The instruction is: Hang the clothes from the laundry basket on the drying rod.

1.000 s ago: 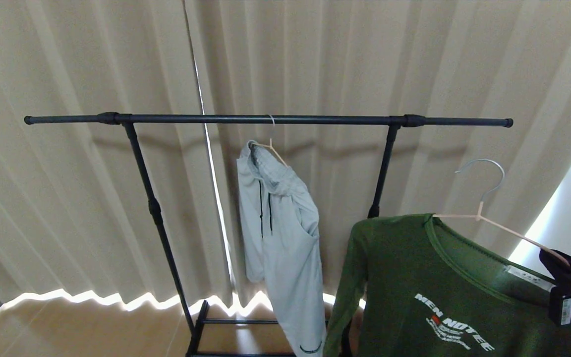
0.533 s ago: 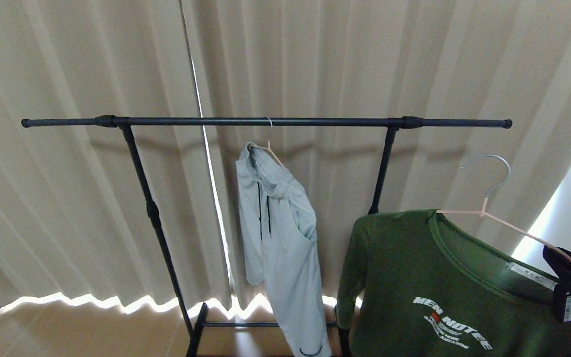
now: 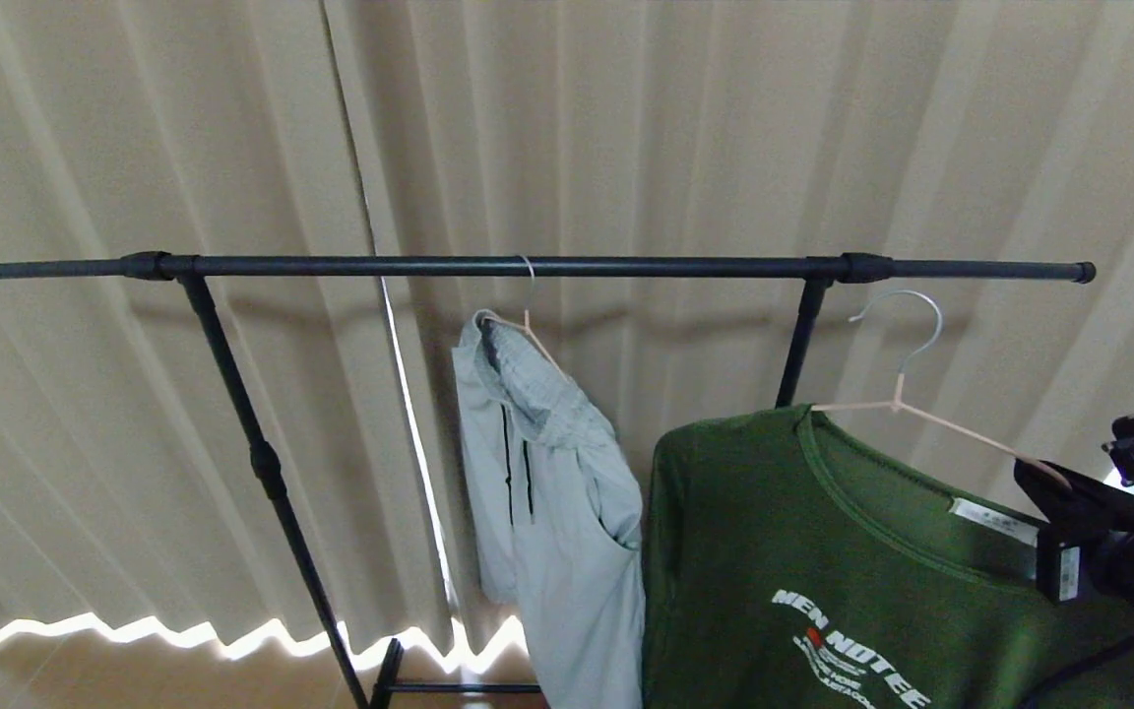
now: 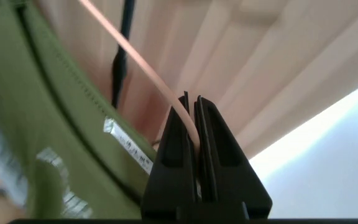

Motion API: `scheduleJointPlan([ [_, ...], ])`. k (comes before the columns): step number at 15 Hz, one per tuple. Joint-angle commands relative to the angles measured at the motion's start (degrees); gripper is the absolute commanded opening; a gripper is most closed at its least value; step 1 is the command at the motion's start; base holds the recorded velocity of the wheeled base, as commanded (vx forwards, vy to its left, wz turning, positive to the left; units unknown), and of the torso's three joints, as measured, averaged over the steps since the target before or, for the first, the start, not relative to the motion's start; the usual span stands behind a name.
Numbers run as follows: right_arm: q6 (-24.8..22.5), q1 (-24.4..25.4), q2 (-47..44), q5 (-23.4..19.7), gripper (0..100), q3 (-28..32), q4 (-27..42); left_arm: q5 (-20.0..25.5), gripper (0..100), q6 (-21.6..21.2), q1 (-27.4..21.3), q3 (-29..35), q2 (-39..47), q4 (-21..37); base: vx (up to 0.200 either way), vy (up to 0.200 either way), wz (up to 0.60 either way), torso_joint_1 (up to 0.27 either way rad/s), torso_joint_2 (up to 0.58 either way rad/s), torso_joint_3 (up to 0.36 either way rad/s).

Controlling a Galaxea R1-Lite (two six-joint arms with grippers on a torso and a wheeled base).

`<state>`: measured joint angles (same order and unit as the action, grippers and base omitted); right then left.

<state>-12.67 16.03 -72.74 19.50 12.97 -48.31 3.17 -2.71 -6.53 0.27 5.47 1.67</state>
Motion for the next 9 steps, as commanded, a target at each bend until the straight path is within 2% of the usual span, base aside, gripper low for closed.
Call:
scheduleJointPlan([
  [1, -0.1, 0.4, -6.0, 0.3, 0, 4.9, -0.2, 0.1, 100, 0.0, -0.1, 0.0, 0.2, 0.0, 0.200, 0.000, 0.00, 0.012, 0.00, 0.002],
  [2, -0.1, 0.7, -7.9, 1.6, 0, 7.2, -0.2, 0.1, 100, 0.0, -0.1, 0.0, 0.2, 0.0, 0.200, 0.000, 0.00, 0.002, 0.01, 0.007],
  [3, -0.1, 0.7, -7.9, 1.7, 0, 7.3, -0.2, 0.1, 100, 0.0, -0.1, 0.0, 0.2, 0.0, 0.000, 0.000, 0.00, 0.000, 0.00, 0.000],
  [5, -0.2, 0.8, -13.7, 4.9, 0, 13.0, -0.2, 0.1, 100, -0.1, -0.1, 0.0, 0.2, 0.0, 0.000, 0.000, 0.00, 0.000, 0.00, 0.000],
  [9, -0.2, 0.8, -19.6, 6.4, 0, 17.8, -0.3, 0.2, 100, -0.1, 0.0, 0.0, 0.2, 0.0, 0.000, 0.000, 0.00, 0.000, 0.00, 0.000],
])
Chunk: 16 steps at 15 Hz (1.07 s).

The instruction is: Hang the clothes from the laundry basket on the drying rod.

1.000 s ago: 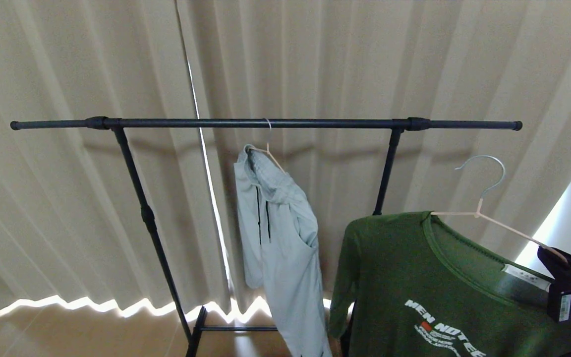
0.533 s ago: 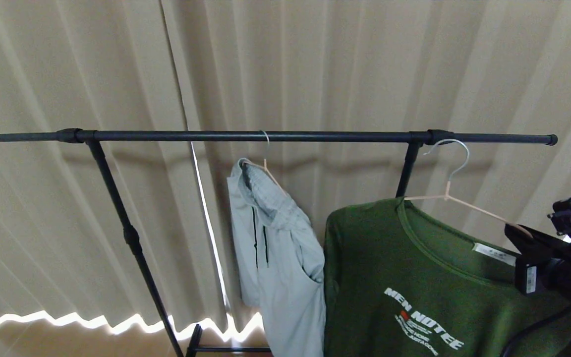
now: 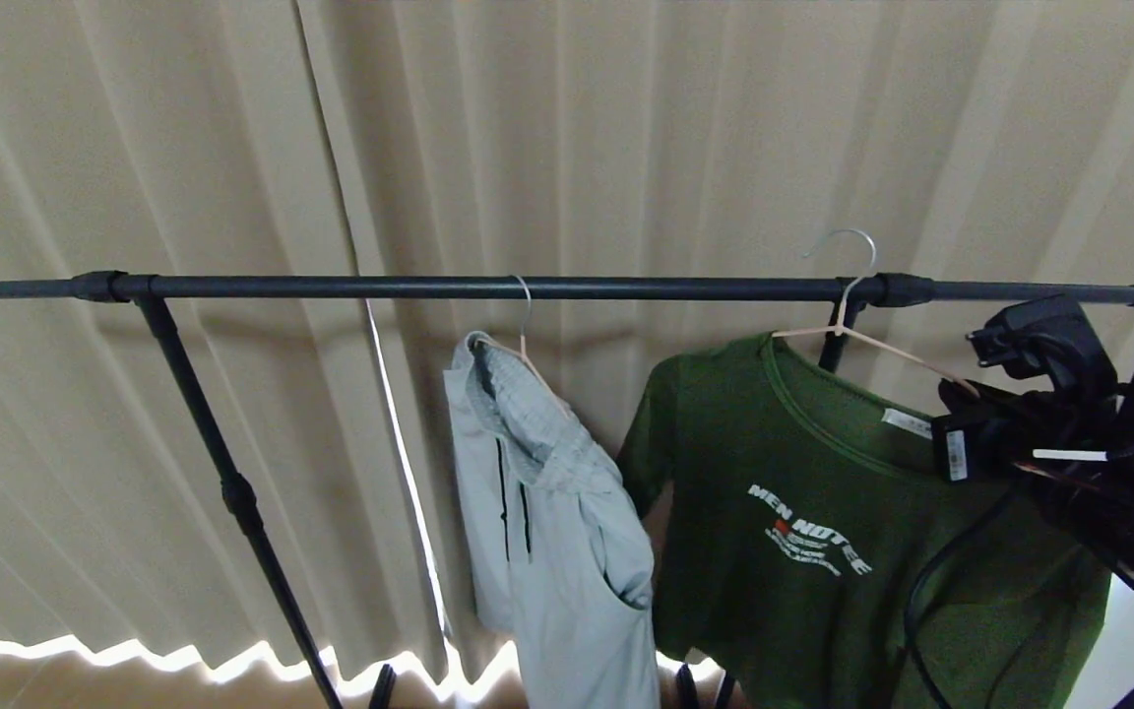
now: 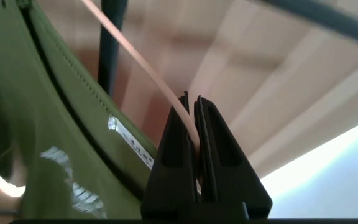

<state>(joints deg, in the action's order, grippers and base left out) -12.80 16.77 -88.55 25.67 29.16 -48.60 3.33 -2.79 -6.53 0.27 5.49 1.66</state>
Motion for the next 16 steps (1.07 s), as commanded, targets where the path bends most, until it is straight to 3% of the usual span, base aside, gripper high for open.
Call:
scheduleJointPlan([
  [1, 0.1, 0.5, -5.1, 0.4, 0, 2.2, -0.1, 0.0, 100, 0.0, -0.1, 0.0, 0.1, 0.0, 0.000, 0.000, 0.00, 0.000, 0.00, 0.000],
  [10, 0.1, 7.7, -11.3, 1.2, 0, 5.0, -2.0, -0.1, 100, 0.0, 0.0, 0.0, 0.1, 0.0, 0.000, 0.000, 0.00, 0.000, 0.00, 0.000],
  [13, -0.5, 8.3, -15.3, 1.6, 0, 6.3, -7.6, -0.3, 100, 0.2, -0.1, 0.0, 0.1, 0.0, 0.000, 0.000, 0.00, 0.000, 0.00, 0.000],
  [16, -0.4, 8.3, -16.1, 1.6, 0, 6.3, -7.6, -0.3, 100, 0.0, 0.0, 0.0, 0.1, 0.0, 0.000, 0.000, 0.00, 0.000, 0.00, 0.000],
])
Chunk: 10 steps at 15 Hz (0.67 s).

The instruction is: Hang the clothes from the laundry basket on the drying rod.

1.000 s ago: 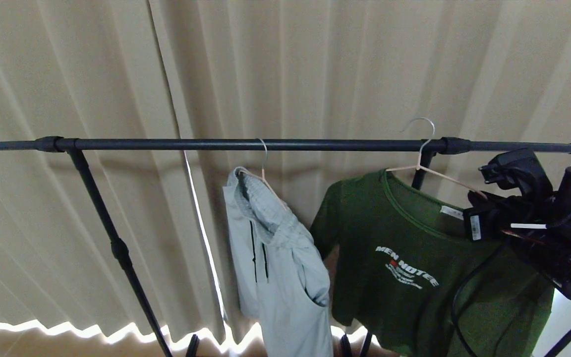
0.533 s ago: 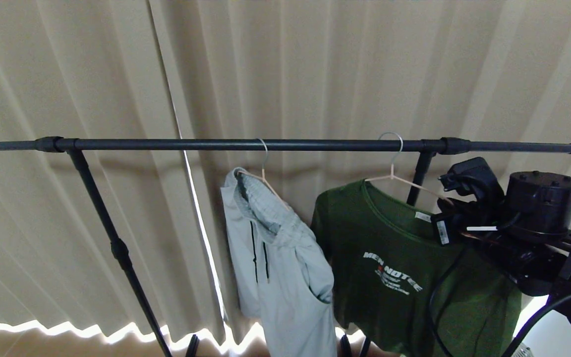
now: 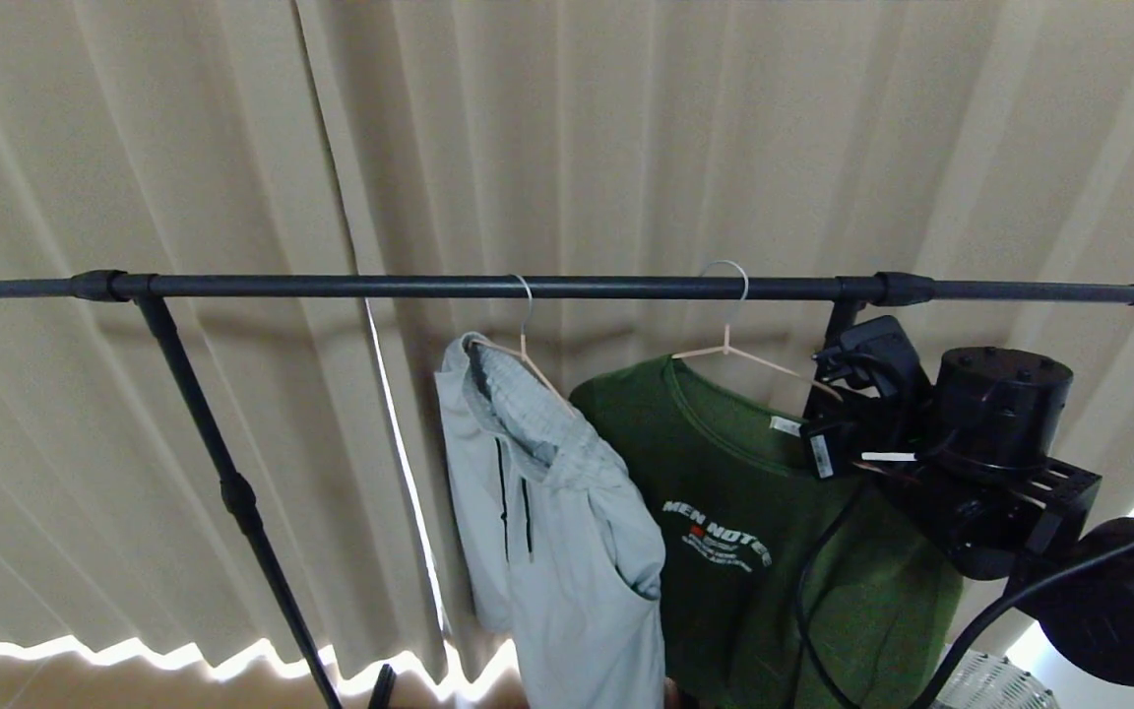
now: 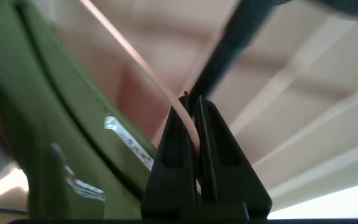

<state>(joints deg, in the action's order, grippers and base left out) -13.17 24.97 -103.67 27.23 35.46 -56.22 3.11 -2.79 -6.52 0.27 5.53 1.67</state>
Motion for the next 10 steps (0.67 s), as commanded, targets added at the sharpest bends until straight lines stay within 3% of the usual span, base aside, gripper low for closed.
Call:
scheduleJointPlan([
  [1, 0.0, 0.1, -0.8, 0.0, 0, -0.1, 0.0, 0.1, 100, 0.0, 0.0, 0.0, 0.1, 0.0, 0.000, 0.000, 0.00, 0.000, 0.00, 0.000],
  [9, 0.0, 2.6, -0.7, 0.0, 0, -0.4, 0.1, 0.0, 100, -0.1, 0.0, 0.0, 0.1, 0.0, 0.000, 0.000, 0.00, 0.000, 0.00, 0.000],
  [10, 0.0, 2.9, -0.7, 0.0, 100, -0.5, 0.1, 0.0, 100, -0.1, 0.0, 0.0, 0.1, 0.0, 0.000, 0.000, 0.00, 0.000, 0.00, 0.000],
])
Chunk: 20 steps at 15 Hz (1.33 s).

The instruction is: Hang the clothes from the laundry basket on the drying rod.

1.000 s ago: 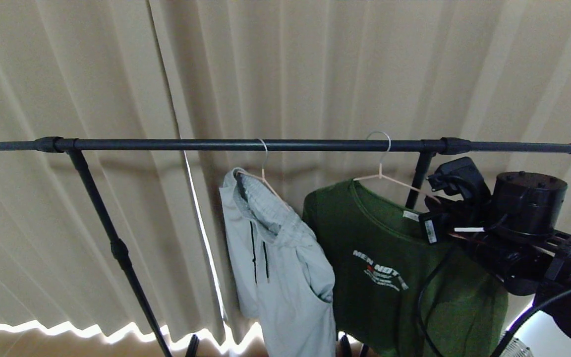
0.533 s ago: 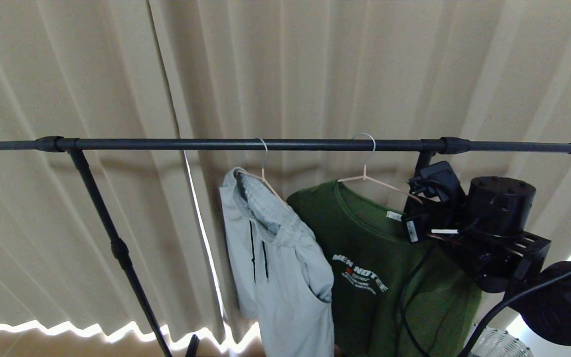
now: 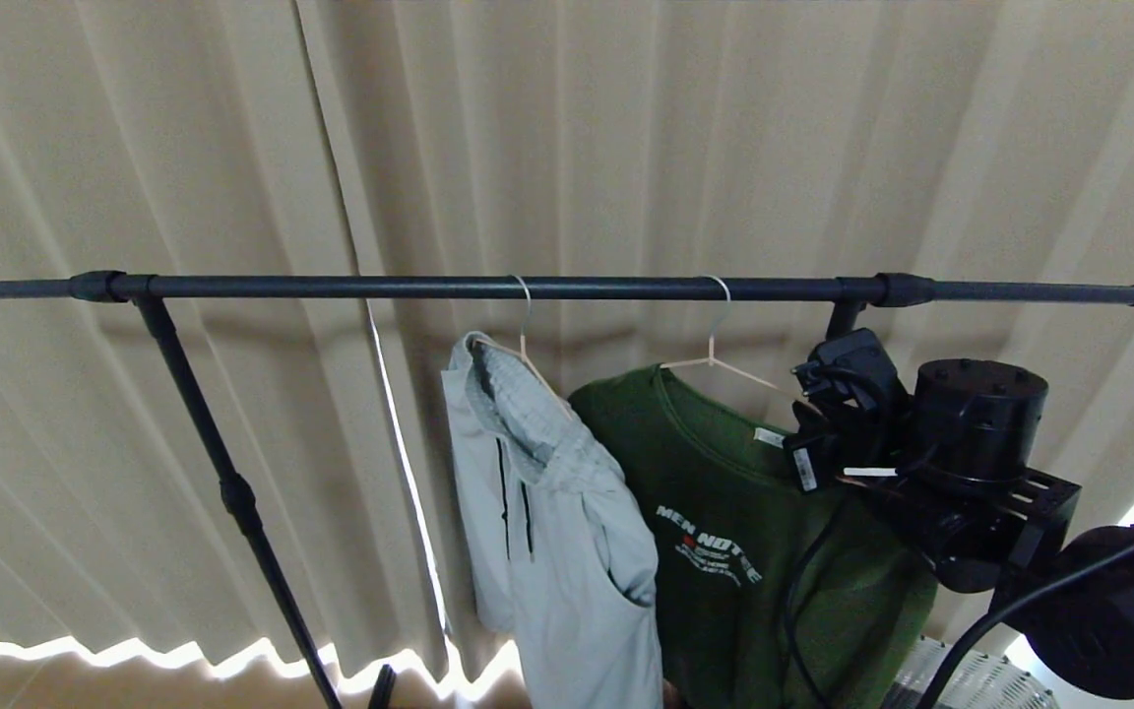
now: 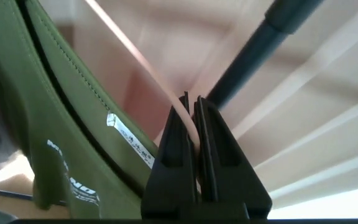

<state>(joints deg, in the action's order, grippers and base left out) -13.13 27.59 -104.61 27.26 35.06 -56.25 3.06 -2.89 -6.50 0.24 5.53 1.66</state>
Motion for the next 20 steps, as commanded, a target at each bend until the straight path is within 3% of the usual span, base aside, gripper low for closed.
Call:
scheduleJointPlan([
  [1, 0.0, 0.3, 0.4, 0.0, 100, -0.2, 0.0, 0.0, 100, 0.0, 0.0, 0.0, 0.1, 0.0, 0.000, 0.000, 0.00, 0.000, 0.00, 0.000],
  [8, 0.5, 0.4, 0.5, -1.4, 100, -4.8, -12.0, 0.0, 100, 0.0, 0.0, 0.0, 0.1, 0.0, 0.000, 0.000, 0.00, 0.000, 0.00, 0.000],
  [12, 0.5, 0.4, 0.4, -4.8, 100, -10.9, -23.8, 0.0, 100, 0.1, 0.0, 0.0, 0.1, 0.0, 0.000, 0.000, 0.00, 0.000, 0.00, 0.000],
  [20, 0.4, 0.4, -1.7, -5.8, 100, -11.0, -25.0, -0.1, 100, 0.1, 0.0, 0.0, 0.1, 0.0, 0.000, 0.000, 0.00, 0.000, 0.00, 0.000],
])
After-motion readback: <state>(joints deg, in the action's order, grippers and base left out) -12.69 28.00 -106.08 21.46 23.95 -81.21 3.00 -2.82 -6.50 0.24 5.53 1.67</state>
